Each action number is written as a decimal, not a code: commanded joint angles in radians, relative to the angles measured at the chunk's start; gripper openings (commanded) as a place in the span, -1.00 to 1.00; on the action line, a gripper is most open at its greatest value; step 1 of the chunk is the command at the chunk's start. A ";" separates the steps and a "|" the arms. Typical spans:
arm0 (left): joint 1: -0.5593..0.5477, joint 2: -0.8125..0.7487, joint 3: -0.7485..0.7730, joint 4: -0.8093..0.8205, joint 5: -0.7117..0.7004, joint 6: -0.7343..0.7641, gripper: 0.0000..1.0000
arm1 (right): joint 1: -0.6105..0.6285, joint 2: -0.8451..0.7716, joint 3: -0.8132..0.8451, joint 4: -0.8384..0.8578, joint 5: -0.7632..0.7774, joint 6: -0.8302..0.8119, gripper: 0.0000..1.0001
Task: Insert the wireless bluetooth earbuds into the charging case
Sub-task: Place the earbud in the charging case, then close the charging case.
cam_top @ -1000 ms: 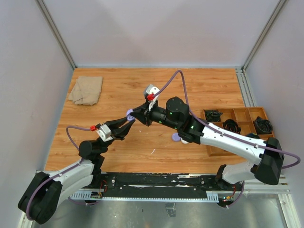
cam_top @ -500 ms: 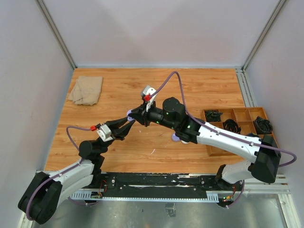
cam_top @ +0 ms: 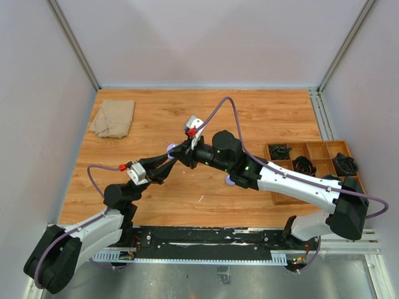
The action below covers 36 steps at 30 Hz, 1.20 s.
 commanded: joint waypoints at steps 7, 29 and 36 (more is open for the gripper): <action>0.005 0.000 -0.062 0.038 -0.013 0.001 -0.99 | 0.019 -0.029 0.000 -0.019 0.005 -0.065 -0.46; 0.005 0.046 -0.009 -0.016 0.232 -0.001 -0.99 | -0.060 -0.116 0.155 -0.494 -0.224 -0.474 0.84; 0.005 0.080 0.010 -0.008 0.322 -0.016 -0.99 | -0.080 -0.073 0.196 -0.595 -0.357 -0.560 0.97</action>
